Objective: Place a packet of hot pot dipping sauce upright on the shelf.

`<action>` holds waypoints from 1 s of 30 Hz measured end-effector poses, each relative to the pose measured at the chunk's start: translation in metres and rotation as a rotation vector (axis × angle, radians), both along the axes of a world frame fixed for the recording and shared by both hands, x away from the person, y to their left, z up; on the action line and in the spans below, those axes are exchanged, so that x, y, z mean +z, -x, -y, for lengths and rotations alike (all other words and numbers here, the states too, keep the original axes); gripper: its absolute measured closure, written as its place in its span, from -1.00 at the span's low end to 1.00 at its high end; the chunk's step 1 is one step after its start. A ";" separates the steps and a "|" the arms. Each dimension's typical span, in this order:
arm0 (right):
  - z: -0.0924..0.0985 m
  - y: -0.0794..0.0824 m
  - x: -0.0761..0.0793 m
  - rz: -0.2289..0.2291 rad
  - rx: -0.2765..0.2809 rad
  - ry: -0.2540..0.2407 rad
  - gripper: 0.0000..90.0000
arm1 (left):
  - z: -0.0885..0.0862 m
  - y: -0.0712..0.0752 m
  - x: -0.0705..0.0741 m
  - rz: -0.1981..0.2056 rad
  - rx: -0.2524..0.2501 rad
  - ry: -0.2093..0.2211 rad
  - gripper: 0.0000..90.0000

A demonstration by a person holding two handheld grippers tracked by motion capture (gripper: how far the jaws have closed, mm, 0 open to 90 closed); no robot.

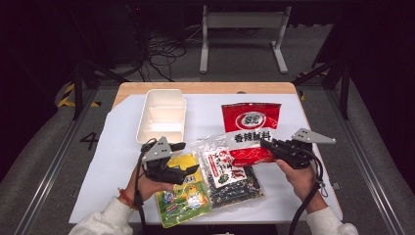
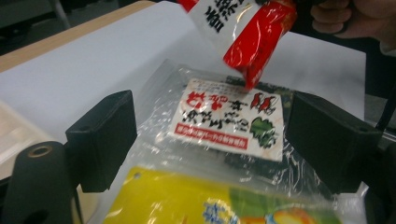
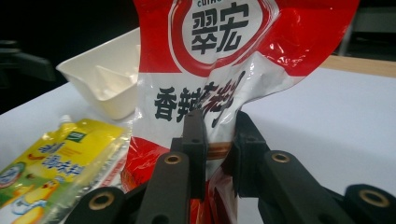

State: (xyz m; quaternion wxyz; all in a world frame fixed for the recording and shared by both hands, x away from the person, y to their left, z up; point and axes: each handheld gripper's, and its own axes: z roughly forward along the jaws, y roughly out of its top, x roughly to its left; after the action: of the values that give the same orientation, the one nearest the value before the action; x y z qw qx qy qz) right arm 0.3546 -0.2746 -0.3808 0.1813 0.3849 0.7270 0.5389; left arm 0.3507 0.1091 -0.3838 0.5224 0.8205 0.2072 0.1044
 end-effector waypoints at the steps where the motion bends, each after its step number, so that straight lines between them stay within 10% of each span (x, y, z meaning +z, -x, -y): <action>1: -0.006 0.001 0.000 0.005 0.014 0.001 0.74 | 0.005 -0.002 0.001 -0.005 0.000 0.003 -0.61; 17: -0.076 0.007 -0.006 0.058 0.187 0.004 0.74 | 0.018 -0.027 -0.001 -0.069 -0.028 0.091 -0.42; 30: -0.100 0.007 -0.007 0.078 0.202 0.024 0.73 | 0.014 -0.030 0.001 -0.002 -0.003 0.074 0.96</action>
State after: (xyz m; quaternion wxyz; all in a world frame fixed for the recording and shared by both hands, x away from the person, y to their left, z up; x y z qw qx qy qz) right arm 0.3471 -0.1749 -0.3876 0.1590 0.2860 0.7610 0.5601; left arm 0.3810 0.0949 -0.3825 0.5525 0.8009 0.2104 0.0950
